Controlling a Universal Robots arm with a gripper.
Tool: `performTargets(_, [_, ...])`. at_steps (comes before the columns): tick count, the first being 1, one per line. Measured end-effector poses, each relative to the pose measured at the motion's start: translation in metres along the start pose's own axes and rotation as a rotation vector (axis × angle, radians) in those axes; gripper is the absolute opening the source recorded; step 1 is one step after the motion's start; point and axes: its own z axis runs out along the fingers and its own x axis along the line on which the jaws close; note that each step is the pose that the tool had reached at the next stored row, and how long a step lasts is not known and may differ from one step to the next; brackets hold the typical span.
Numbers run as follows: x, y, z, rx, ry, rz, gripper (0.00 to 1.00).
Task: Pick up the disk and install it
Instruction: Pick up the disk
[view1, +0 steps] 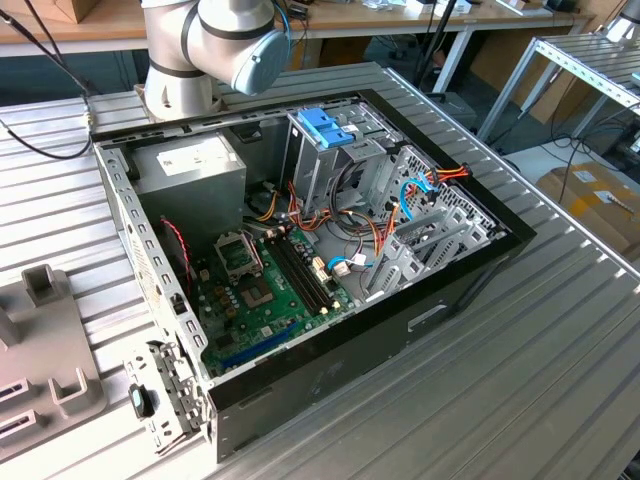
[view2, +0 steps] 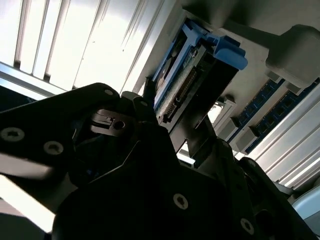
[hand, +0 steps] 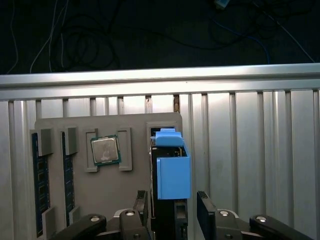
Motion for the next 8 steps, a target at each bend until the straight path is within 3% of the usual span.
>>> performTargets(3, [-0.0001, 0.0, 0.0001, 0.0, 0.0, 0.0, 0.5])
performTargets(4, [-0.0001, 0.0, 0.0001, 0.0, 0.0, 0.0, 0.43])
performTargets(8, [-0.0002, 0.0, 0.0002, 0.0, 0.0, 0.0, 0.43])
